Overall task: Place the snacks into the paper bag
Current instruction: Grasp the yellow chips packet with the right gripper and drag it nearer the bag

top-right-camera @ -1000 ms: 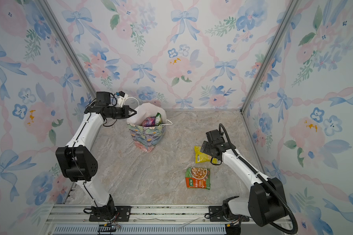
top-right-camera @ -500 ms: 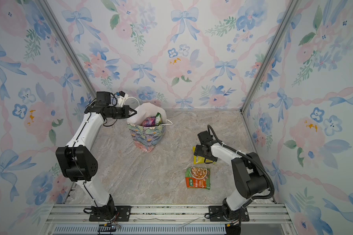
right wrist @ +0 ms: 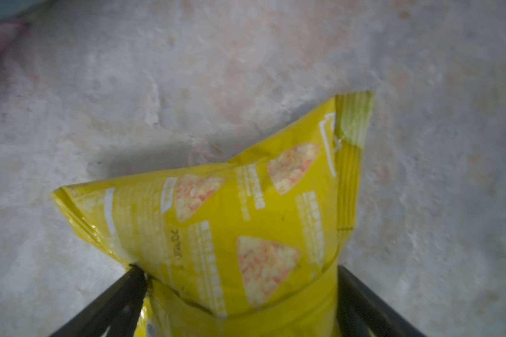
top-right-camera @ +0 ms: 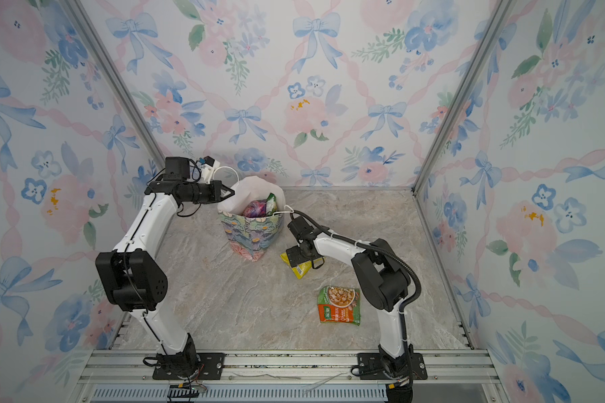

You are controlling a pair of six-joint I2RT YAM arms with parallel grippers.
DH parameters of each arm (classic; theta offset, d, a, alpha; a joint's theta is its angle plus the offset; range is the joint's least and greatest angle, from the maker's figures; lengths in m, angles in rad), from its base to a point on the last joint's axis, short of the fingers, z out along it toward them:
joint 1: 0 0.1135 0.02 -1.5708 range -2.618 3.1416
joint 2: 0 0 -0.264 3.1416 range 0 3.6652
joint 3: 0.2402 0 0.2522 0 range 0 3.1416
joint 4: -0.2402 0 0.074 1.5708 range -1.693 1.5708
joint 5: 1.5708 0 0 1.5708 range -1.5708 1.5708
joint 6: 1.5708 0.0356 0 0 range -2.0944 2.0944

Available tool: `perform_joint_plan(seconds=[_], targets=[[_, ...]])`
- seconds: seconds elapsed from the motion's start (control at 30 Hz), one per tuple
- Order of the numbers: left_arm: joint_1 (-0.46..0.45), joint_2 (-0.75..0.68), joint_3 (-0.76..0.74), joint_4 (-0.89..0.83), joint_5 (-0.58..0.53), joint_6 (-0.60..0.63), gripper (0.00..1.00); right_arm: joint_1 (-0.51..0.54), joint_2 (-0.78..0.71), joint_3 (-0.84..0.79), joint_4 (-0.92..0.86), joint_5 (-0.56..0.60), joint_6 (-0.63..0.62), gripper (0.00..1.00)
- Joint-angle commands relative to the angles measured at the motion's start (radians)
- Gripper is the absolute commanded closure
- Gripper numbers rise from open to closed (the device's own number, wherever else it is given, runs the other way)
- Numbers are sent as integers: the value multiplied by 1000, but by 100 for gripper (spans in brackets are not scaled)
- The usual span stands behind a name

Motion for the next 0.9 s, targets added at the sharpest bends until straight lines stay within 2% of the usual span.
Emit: perform_joint_plan(seconds=[0.0,0.13,0.27,0.37,0.5,0.6,0.7,0.87], targets=[[-3,-16,-11,-2,8,14,100,24,15,33,-87,-38,-136,0],[-2,-14,-12,-2,7,15,100,12,-61,-3,-24,-31,-121,2],[-3,-11,-11,-2,11,14,100,-18,-176,-69,53,-53,0,2],[-3,-10,-11,-2,9,13,100,-51,-273,-153,145,-85,156,2],[-3,-11,-11,-2,10,12,100,-87,-366,-266,179,-88,498,0],[-3,-12,-11,-2,11,12,100,-82,-438,-371,214,-95,697,4],[-3,-15,-11,-2,12,12,100,-44,-500,-483,289,-69,826,10],[-3,-15,-10,-2,16,11,100,6,-504,-548,339,-56,923,17]])
